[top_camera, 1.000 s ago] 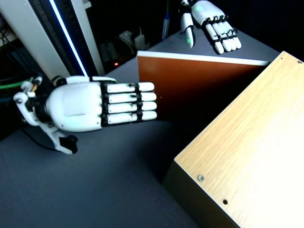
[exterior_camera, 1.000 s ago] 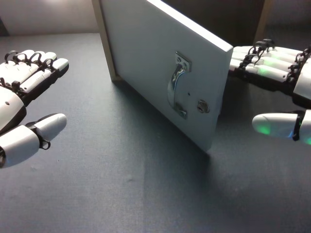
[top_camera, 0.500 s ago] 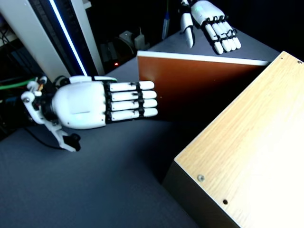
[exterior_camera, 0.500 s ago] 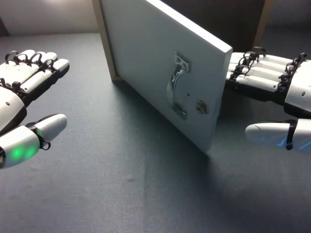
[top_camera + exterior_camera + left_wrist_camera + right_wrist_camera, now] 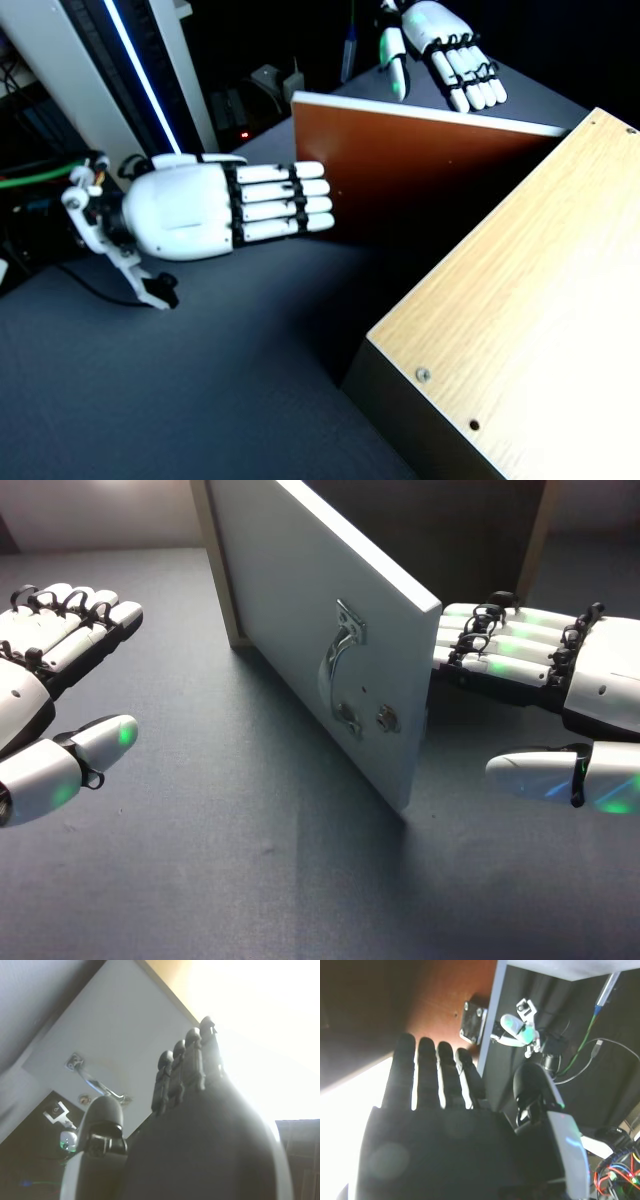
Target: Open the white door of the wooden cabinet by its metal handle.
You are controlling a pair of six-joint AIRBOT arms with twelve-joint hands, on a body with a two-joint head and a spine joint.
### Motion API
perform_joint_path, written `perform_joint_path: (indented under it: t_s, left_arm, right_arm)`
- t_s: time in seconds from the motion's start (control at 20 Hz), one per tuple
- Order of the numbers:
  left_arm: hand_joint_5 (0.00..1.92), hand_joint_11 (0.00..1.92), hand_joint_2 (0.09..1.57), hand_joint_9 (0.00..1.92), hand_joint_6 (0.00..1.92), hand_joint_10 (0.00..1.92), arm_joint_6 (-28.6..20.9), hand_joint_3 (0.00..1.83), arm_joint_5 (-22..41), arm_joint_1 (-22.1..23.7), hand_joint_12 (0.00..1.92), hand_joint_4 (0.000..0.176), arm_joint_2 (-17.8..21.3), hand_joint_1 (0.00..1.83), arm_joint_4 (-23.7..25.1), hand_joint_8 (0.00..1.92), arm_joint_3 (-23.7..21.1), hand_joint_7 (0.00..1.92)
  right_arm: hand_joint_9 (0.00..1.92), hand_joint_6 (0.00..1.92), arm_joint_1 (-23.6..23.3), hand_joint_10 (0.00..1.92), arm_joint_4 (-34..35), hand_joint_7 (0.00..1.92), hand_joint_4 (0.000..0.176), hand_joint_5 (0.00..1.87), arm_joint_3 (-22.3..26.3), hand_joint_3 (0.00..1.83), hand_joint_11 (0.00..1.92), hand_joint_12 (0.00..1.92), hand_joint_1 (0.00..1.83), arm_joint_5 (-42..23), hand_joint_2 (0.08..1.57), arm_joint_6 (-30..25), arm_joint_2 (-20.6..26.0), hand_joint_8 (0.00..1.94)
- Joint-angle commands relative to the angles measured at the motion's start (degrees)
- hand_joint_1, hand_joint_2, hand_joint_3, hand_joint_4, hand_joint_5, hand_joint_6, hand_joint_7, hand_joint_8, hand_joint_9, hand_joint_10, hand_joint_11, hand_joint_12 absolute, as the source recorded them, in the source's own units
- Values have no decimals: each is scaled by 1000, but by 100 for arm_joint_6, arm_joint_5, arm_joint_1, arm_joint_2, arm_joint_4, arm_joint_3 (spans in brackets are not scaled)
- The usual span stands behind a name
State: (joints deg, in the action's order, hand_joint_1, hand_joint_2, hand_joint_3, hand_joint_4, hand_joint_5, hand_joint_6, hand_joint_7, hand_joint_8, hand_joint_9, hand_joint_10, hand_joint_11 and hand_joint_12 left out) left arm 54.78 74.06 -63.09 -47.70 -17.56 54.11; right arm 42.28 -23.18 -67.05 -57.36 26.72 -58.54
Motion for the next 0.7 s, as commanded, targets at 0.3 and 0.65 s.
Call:
perform_joint_path:
  t_s: [0.3, 0.65]
  left_arm:
    - [93, 17, 1311, 6, 1, 1, -16, 0, 647, 44, 6, 0, 54, 0, -4, 2, 24, 33]
    - [87, 0, 1195, 0, 0, 0, -16, 0, 642, 57, 0, 0, 34, 0, -4, 0, 27, 20]
  right_arm:
    - [0, 0, -368, 0, -194, 0, 0, 0, -51, 0, 0, 0, 0, -659, 1478, -197, -224, 0]
    - [0, 2, -701, 0, -549, 0, 0, 15, -110, 0, 0, 0, 0, -549, 1486, -284, -444, 0]
